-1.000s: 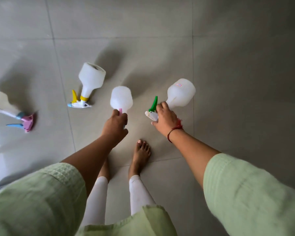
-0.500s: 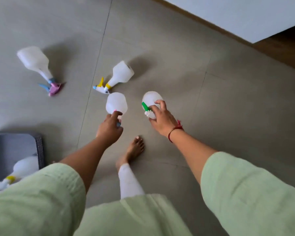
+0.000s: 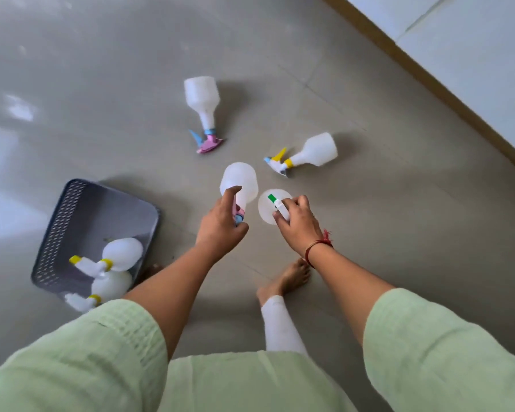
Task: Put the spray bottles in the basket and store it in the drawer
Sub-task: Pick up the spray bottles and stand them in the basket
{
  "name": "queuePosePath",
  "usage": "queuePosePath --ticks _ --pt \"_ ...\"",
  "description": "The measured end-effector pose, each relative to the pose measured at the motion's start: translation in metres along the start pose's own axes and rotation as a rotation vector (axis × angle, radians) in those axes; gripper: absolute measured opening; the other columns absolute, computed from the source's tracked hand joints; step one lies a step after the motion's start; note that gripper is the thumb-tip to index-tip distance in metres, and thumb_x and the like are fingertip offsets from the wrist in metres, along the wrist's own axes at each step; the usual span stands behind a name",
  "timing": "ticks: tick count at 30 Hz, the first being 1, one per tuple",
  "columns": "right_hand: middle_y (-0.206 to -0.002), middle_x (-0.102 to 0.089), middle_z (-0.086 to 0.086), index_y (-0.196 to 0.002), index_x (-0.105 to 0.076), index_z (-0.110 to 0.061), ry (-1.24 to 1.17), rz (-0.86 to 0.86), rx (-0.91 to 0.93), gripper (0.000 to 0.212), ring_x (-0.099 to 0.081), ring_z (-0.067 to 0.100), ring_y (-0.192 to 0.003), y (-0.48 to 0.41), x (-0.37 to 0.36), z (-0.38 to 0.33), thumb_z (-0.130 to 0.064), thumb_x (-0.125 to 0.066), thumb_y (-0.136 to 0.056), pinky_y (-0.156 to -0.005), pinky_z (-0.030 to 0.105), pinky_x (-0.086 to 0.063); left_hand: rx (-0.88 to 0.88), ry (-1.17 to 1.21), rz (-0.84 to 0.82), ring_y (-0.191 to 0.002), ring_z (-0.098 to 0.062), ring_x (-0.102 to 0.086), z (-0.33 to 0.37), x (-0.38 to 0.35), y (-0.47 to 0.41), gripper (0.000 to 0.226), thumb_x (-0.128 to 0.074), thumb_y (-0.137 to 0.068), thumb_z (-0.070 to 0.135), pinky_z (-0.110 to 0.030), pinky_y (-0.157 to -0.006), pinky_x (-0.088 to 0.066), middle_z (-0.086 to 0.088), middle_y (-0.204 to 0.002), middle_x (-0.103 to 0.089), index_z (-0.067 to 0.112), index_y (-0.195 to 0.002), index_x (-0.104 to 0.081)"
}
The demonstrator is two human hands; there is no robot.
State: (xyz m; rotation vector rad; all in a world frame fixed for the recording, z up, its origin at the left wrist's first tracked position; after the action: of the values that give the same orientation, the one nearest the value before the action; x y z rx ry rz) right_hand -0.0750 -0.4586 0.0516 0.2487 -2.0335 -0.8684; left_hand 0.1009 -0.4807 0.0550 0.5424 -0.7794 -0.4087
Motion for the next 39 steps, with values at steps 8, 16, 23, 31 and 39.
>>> queuePosePath --ticks 8,16,23,31,39 --pt "-0.119 -0.052 0.013 -0.121 -0.057 -0.010 0.086 -0.098 0.131 0.037 -0.056 0.032 -0.105 0.008 -0.058 -0.163 -0.033 -0.055 -0.092 -0.084 0.032 -0.044 0.141 0.173 0.192 -0.084 -0.022 -0.056 -0.103 0.136 0.049 0.066 -0.058 -0.077 0.018 -0.026 -0.073 -0.040 0.005 -0.103 -0.058 0.032 -0.137 -0.033" --pt "-0.115 -0.053 0.014 -0.119 -0.060 -0.007 0.102 -0.099 0.212 0.037 -0.057 0.030 -0.100 0.013 -0.114 -0.279 -0.029 -0.058 -0.090 -0.080 0.028 -0.042 0.272 0.291 0.306 -0.085 -0.020 -0.055 -0.194 0.195 0.089 0.065 -0.059 -0.077 0.016 -0.028 -0.075 -0.042 0.004 -0.103 -0.061 0.029 -0.137 -0.037" --pt "-0.116 -0.052 0.016 -0.119 -0.059 -0.005 0.193 -0.177 0.296 0.037 -0.057 0.034 -0.102 0.002 -0.160 -0.307 -0.029 -0.057 -0.091 -0.088 0.035 -0.046 0.365 0.389 0.369 -0.085 -0.017 -0.051 -0.236 0.176 0.098 0.062 -0.062 -0.078 0.020 -0.028 -0.078 -0.042 0.011 -0.093 -0.054 0.028 -0.135 -0.039" --pt "-0.118 -0.048 0.017 -0.113 -0.058 -0.004 0.253 -0.189 0.366 0.031 -0.056 0.035 -0.100 -0.007 -0.170 -0.308 -0.026 -0.056 -0.092 -0.087 0.037 -0.048 0.444 0.414 0.283 -0.094 -0.025 -0.059 -0.258 0.142 0.082 0.065 -0.061 -0.079 0.019 -0.026 -0.077 -0.041 -0.006 -0.112 -0.064 0.026 -0.138 -0.035" --pt "-0.112 -0.049 0.017 -0.110 -0.060 -0.004 0.214 -0.165 0.411 0.027 -0.057 0.033 -0.093 -0.017 -0.180 -0.323 -0.021 -0.057 -0.090 -0.084 0.034 -0.048 0.482 0.386 0.153 -0.099 -0.032 -0.062 -0.283 0.119 0.064 0.066 -0.058 -0.085 0.016 -0.028 -0.078 -0.043 -0.015 -0.108 -0.064 0.021 -0.144 -0.029"
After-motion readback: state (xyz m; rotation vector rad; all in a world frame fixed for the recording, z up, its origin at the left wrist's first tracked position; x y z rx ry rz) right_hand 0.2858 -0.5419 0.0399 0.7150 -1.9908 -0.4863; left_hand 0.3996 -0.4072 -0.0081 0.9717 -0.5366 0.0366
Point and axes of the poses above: each hand's wrist, its own y-axis away from the middle knuckle, its own x-axis out of the back of the hand, z = x × y, the point moved 7 cm from there along -y, towards the middle knuckle
